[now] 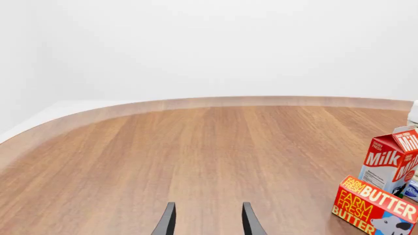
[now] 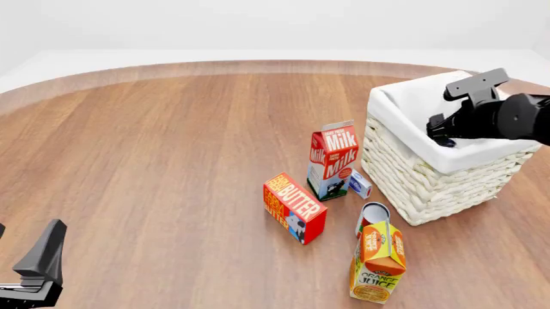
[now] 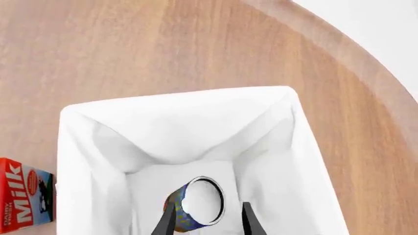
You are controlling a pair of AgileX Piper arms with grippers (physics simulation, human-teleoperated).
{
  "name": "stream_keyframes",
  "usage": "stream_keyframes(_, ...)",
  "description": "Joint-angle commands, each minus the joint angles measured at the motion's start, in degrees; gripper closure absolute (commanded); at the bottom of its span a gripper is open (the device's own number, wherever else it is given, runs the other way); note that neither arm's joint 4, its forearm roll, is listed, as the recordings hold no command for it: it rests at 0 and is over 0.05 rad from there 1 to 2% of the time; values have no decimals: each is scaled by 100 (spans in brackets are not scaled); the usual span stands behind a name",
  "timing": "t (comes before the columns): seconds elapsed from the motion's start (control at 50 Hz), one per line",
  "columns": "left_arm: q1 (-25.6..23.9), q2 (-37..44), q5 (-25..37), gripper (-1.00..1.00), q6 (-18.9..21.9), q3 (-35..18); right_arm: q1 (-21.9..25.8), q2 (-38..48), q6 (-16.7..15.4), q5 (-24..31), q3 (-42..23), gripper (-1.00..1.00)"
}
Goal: Pick up the alphabet soup, and put it in the basket.
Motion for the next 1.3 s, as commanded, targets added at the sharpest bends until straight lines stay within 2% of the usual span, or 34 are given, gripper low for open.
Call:
stream_keyframes(0.02,0,0,0,-100,0,0,-67,1,66,-71,-15,-100)
stream_keyframes(0.44,0,0,0,-100,0,0,-110,-209,112,-79,-14,-100)
stream_keyframes(1.3,0,0,0,-100,0,0,15,-1431,343,-255,561,-100)
